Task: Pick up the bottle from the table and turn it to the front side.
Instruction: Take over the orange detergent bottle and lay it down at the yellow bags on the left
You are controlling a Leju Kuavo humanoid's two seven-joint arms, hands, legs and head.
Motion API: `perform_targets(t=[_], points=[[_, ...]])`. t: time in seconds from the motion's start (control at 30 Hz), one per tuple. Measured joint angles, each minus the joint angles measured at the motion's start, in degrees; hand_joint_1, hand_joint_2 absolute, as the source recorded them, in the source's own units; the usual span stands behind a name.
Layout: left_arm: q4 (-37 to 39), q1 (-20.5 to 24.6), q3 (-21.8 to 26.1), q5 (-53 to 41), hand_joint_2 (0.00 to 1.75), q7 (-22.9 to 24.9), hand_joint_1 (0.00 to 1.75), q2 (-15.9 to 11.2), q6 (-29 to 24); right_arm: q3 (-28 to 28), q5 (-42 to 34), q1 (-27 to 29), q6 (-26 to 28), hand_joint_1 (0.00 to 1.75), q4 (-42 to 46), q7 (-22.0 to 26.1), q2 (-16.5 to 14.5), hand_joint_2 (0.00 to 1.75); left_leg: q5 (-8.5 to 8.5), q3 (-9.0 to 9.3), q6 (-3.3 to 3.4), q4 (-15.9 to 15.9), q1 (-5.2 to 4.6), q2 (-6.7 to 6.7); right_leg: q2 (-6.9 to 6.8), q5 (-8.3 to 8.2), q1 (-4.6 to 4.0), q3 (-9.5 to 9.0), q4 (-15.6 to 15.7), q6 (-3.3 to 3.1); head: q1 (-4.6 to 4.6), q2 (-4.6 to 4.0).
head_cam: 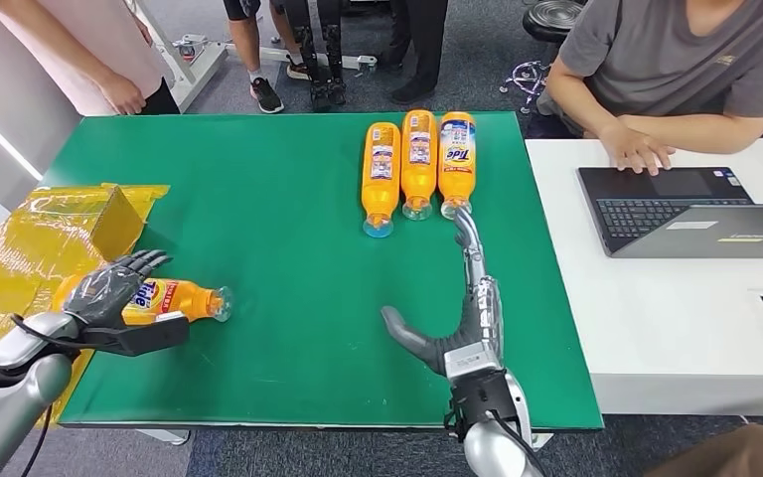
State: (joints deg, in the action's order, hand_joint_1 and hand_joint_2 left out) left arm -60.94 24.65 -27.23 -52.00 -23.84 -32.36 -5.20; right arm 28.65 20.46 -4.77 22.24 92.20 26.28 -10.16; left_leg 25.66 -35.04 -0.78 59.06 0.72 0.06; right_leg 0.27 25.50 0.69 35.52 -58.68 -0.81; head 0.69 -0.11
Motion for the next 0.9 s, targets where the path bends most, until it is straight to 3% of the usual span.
perform_targets(t=[0.27,0.53,0.67,0.73,0.83,0.9], points=[[-8.32,-2.4,7.21,-0.92,1.75,-0.75,0.0,-2.02,1.26,-0.25,-0.24,1.61,-0.51,0.0,0.4,0.11,0.0,1.75,0.0,0.01,0.0,0.0,0.01,-0.01,-0.01,0.0,-0.01,0.0,-0.01,0.0,0.01,0.0],[-11.63,-2.75,9.31,-0.29,1.75,-1.05,0.0,-2.93,1.31,-0.37,-0.28,2.13,-0.44,0.0,0.61,0.19,0.0,1.75,0.0,0.01,0.0,0.0,0.01,-0.01,-0.01,0.0,0.0,0.0,-0.01,0.0,0.01,0.0],[-15.13,-2.59,11.8,7.84,1.75,-3.86,0.0,-2.63,1.24,-0.68,-0.53,3.19,-0.24,0.0,0.72,0.54,0.0,1.75,0.0,0.01,0.0,0.01,0.0,-0.01,-0.01,0.0,0.0,0.02,0.01,0.0,0.0,0.0],[-17.21,-1.85,13.79,17.35,1.75,-7.02,0.0,-0.9,1.97,-0.8,-0.62,3.46,-0.15,0.0,0.66,1.06,0.0,1.75,0.0,0.01,0.0,0.02,-0.03,-0.04,-0.05,0.0,0.01,0.03,0.04,0.01,0.01,0.0],[-19.04,-0.51,16.21,34.52,1.75,-10.88,0.0,5.53,3.77,-0.75,-0.73,3.27,0.71,0.0,0.27,2.31,-0.02,1.75,0.0,0.03,0.02,0.02,-0.08,-0.23,-0.25,0.03,0.05,-0.1,0.08,0.06,0.0,0.0],[-19.3,-0.27,16.73,39.51,1.75,-11.31,0.0,8.5,4.35,-0.67,-0.76,3.12,1.27,0.0,0.09,2.7,-0.02,1.75,0.0,0.05,0.02,0.02,-0.09,-0.3,-0.3,0.03,0.06,-0.17,0.08,0.08,-0.01,0.0]])
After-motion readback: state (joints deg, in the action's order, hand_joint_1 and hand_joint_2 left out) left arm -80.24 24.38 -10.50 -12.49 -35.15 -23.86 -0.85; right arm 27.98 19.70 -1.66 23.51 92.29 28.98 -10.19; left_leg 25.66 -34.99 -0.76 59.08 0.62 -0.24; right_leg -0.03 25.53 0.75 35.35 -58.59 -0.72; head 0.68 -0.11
